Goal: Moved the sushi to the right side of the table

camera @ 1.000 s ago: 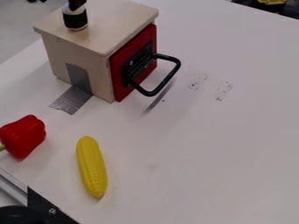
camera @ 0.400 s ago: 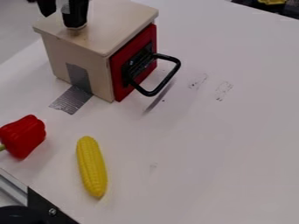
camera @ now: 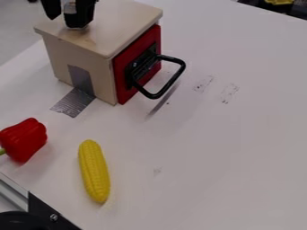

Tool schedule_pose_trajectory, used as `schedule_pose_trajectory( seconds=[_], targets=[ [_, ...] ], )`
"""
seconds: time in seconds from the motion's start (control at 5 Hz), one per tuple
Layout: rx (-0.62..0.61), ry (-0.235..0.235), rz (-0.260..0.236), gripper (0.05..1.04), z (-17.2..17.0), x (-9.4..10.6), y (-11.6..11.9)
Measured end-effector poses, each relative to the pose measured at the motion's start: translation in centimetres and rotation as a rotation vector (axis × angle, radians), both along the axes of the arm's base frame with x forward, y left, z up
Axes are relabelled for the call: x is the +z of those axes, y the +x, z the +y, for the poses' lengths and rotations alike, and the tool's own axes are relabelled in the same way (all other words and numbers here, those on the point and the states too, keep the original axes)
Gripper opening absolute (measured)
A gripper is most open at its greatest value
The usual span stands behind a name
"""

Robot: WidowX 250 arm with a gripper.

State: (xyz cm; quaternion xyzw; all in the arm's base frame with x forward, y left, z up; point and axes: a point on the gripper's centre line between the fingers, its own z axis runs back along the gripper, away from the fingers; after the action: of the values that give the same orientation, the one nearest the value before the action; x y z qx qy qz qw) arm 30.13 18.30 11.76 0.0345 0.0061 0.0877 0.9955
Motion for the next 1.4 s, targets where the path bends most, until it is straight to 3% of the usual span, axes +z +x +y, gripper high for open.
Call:
schedule_pose_trajectory(
  seconds=[0.2,0.4,0.6,0.8,1.0,1.2,1.4],
  targets=[
    [0.004,-0.002,-0.016,0.691,-0.2,-0.3,0.5],
    [0.014,-0.004,-0.025,0.489,-0.6,-0.4,0.8],
    [-0.013,-0.012,-0.042,0.44,-2.8,0.3,1.0],
    [-0.089,-0.036,-0.082,0.44,-7.3,1.6,1.8],
    [-0.202,-0.078,-0.086,0.438,-12.8,0.9,2.4],
    [-0.281,-0.088,-0.045,0.438,-17.0,-1.5,1.5],
    [-0.36,-0.05,-0.005,0.437,-22.7,-4.0,-0.5]
  ],
)
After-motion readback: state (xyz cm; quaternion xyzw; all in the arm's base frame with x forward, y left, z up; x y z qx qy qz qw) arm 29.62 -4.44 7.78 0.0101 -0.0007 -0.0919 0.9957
